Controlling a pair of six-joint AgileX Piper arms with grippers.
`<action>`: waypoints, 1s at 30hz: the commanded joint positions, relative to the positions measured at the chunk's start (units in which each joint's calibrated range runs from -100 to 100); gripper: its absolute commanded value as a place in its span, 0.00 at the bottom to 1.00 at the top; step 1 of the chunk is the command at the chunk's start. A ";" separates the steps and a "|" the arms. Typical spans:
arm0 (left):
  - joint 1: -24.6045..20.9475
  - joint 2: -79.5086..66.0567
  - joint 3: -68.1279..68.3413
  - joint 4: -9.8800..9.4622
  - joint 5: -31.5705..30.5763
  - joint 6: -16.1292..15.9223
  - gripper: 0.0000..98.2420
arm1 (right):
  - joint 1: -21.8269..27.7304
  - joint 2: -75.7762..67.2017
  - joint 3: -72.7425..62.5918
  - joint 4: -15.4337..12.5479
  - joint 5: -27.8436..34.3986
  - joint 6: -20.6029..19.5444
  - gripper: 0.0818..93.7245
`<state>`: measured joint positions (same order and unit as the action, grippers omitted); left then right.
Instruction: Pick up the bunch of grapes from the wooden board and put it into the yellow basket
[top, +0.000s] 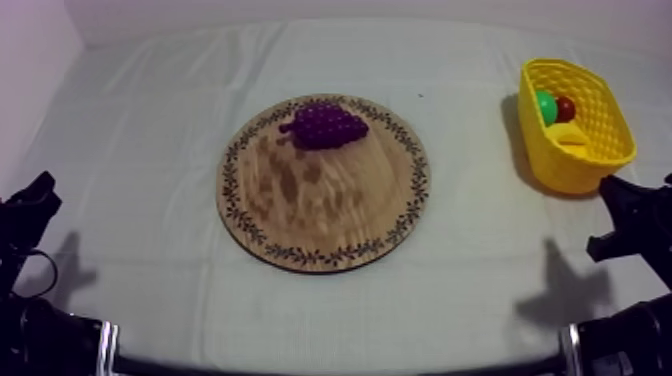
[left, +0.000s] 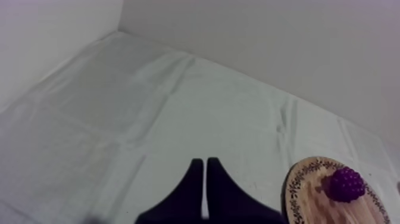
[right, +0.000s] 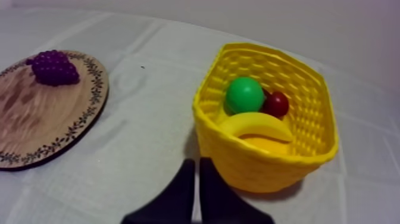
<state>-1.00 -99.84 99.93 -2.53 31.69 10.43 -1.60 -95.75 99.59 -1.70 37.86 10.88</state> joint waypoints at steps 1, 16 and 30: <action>0.02 0.02 -0.04 0.01 -0.01 0.00 0.00 | 0.61 -0.01 -0.03 0.02 -0.04 0.13 0.00; 0.02 0.02 -0.04 0.01 -0.01 0.00 0.00 | -1.43 -0.01 -0.74 0.21 2.87 -0.42 0.00; 0.02 0.02 -0.04 0.01 -0.01 0.03 0.00 | -15.46 15.96 -7.49 15.78 4.82 -12.35 0.03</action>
<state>-1.00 -99.84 99.93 -2.53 31.69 10.47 -14.95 -84.25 93.45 11.49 42.45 0.49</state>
